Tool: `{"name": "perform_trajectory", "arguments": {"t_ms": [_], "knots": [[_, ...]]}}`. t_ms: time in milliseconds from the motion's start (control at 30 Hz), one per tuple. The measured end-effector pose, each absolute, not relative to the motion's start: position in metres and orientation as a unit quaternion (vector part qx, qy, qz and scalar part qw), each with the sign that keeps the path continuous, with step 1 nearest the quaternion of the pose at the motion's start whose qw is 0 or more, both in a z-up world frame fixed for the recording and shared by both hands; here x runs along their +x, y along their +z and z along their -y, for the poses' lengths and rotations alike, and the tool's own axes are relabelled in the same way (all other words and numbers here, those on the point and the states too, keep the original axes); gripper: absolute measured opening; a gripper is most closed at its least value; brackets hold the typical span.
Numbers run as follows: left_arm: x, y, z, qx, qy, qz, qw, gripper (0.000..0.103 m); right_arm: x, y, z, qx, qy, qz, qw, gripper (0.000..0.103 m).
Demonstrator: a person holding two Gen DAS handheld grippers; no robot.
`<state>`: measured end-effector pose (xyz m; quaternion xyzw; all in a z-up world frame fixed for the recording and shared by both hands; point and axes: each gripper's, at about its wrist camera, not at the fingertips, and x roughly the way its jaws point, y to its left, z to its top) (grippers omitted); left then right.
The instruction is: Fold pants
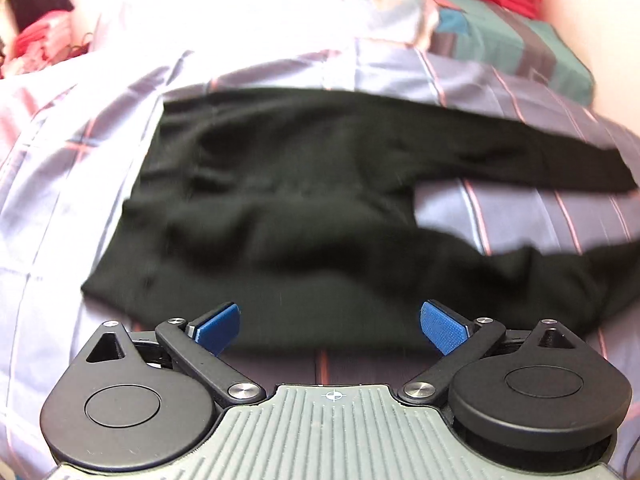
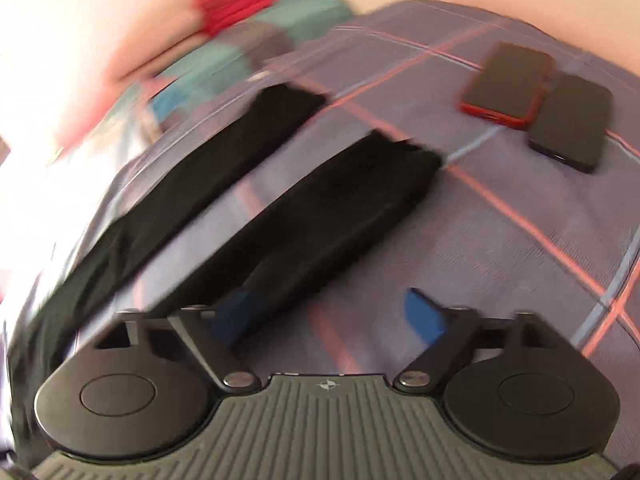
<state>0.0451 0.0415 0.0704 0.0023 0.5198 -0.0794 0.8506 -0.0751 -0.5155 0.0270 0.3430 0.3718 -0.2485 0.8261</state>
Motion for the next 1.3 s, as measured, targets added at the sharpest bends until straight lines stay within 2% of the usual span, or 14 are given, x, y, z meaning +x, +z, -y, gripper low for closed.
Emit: {"name": "perform_trajectory", "arguments": {"t_ms": [200, 233, 267, 433, 600, 700, 733, 767, 833, 900, 933, 1033, 1133, 1300], "knots": [[0.086, 0.038, -0.026, -0.009, -0.056, -0.547, 0.835, 0.103, -0.035, 0.010, 0.535, 0.371, -0.276, -0.345, 0.817, 0.063], [0.086, 0.029, -0.025, -0.007, -0.055, -0.559, 0.827, 0.103, -0.030, 0.011, 0.530, 0.346, -0.266, -0.355, 0.827, 0.058], [0.087, 0.020, -0.024, 0.000, -0.051, -0.572, 0.819, 0.103, -0.028, 0.011, 0.530, 0.321, -0.234, -0.363, 0.843, 0.016], [0.059, 0.001, -0.021, 0.047, -0.071, -0.587, 0.805, 0.103, -0.083, 0.026, 0.562, 0.326, -0.283, -0.307, 0.848, 0.011], [0.045, 0.000, -0.020, 0.067, -0.092, -0.579, 0.807, 0.103, -0.109, 0.001, 0.580, 0.378, -0.312, -0.313, 0.813, 0.011], [0.052, 0.002, -0.021, 0.059, -0.091, -0.588, 0.802, 0.103, -0.113, 0.011, 0.578, 0.357, -0.375, -0.288, 0.805, 0.015], [0.052, 0.001, -0.020, 0.062, -0.092, -0.587, 0.802, 0.103, -0.113, 0.013, 0.576, 0.347, -0.402, -0.292, 0.795, 0.029], [0.052, 0.001, -0.020, 0.064, -0.093, -0.586, 0.802, 0.103, -0.112, 0.018, 0.569, 0.331, -0.421, -0.297, 0.791, 0.050], [0.052, 0.001, -0.023, 0.062, -0.096, -0.584, 0.804, 0.103, -0.106, 0.032, 0.540, 0.257, -0.397, -0.299, 0.829, 0.051], [0.051, 0.001, -0.025, 0.059, -0.098, -0.581, 0.806, 0.103, -0.102, 0.044, 0.503, 0.144, -0.372, -0.302, 0.866, 0.069], [0.051, 0.001, -0.025, 0.058, -0.099, -0.580, 0.807, 0.103, -0.102, 0.047, 0.487, 0.109, -0.370, -0.302, 0.872, 0.085], [0.049, 0.001, -0.023, 0.060, -0.099, -0.575, 0.810, 0.103, -0.107, 0.055, 0.439, 0.059, -0.267, -0.308, 0.911, 0.083], [0.045, 0.001, -0.023, 0.059, -0.098, -0.570, 0.814, 0.103, -0.110, 0.056, 0.374, 0.012, -0.055, -0.341, 0.938, 0.081], [0.044, 0.001, -0.024, 0.060, -0.101, -0.566, 0.816, 0.103, -0.095, 0.031, 0.271, -0.157, 0.127, -0.385, 0.900, 0.077]]}}
